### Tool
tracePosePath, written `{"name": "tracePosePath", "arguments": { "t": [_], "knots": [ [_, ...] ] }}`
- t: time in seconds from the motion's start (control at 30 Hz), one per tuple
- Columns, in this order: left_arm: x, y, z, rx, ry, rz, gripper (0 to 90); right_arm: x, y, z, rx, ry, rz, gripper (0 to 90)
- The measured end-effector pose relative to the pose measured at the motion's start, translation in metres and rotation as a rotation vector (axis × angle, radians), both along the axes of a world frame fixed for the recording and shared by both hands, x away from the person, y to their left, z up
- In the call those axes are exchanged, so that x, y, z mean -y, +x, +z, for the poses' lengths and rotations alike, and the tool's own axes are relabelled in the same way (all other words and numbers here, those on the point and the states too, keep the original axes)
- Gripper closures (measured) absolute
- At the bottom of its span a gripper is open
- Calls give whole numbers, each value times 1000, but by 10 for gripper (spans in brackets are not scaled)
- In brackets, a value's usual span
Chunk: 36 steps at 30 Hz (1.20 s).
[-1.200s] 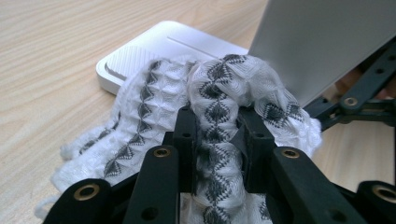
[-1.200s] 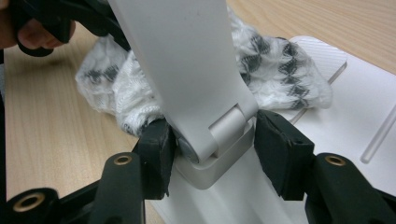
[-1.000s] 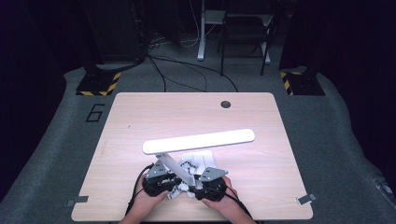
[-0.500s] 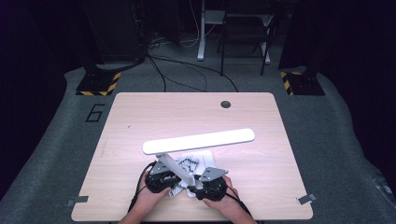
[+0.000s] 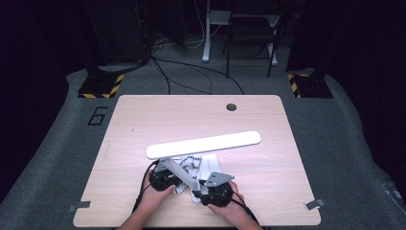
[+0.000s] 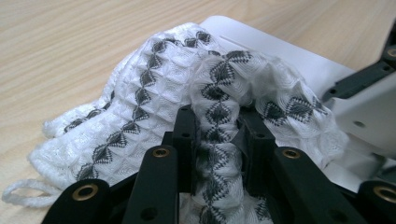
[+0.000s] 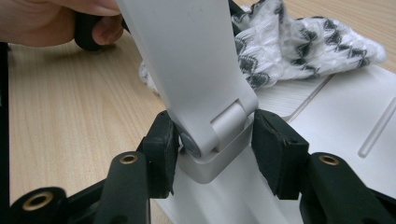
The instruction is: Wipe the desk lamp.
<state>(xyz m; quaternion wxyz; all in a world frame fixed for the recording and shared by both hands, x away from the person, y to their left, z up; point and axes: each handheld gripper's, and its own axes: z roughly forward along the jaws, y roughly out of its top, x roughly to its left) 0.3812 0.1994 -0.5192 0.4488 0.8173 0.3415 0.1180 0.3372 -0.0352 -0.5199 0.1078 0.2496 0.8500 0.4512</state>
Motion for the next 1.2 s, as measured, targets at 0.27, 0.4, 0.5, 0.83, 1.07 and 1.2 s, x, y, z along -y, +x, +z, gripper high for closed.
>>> {"name": "tracePosePath", "arguments": {
  "t": [0.27, 0.4, 0.5, 0.83, 1.07, 1.2],
  "knots": [
    [-2, 14, 0, -2, -10, 51, 715, 0, 0, 0, 1, 1, -3, 518],
    [-2, 18, 0, 0, -11, 68, 715, 0, 0, 0, 1, 1, -3, 518],
    [-3, 22, -1, -1, -16, 83, 715, 0, 0, 0, 1, 2, -4, 519],
    [-3, 33, 0, 2, -5, 115, 714, 0, -1, 0, 5, 4, -10, 519],
    [-3, 37, -1, -1, -22, 138, 714, 0, 0, -1, 14, 1, -4, 521],
    [-2, 37, -1, -10, -30, 143, 721, 0, -1, -1, 14, 0, -6, 521]
  ]
}}
